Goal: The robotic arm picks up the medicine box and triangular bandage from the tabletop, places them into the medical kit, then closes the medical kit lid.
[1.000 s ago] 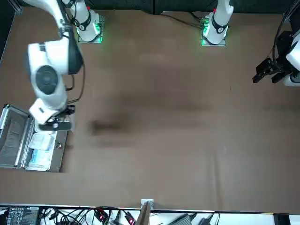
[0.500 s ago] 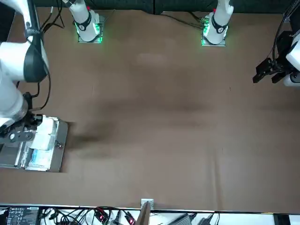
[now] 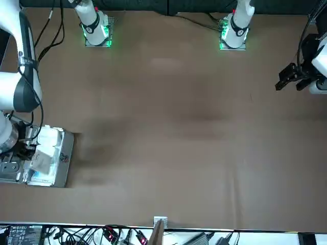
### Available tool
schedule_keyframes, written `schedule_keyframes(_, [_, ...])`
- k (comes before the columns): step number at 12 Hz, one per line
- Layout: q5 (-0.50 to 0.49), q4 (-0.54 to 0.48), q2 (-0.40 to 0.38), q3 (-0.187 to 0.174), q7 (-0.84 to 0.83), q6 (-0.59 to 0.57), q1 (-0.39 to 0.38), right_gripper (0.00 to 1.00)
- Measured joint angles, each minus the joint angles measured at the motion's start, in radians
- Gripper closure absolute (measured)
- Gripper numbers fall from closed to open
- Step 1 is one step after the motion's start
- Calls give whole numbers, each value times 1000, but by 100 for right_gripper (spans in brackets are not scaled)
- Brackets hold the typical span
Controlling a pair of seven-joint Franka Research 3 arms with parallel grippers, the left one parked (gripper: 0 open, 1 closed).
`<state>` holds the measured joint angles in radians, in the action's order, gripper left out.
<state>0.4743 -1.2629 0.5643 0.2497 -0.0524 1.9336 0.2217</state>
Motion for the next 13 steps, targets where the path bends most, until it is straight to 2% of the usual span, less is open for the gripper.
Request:
schedule_keyframes(6, [0, 44, 53, -33, -30, 30, 5, 99])
schedule_keyframes(8, [0, 68, 84, -59, -31, 30, 12, 99])
schedule_keyframes(13, [0, 77, 102, -64, -31, 32, 22, 99])
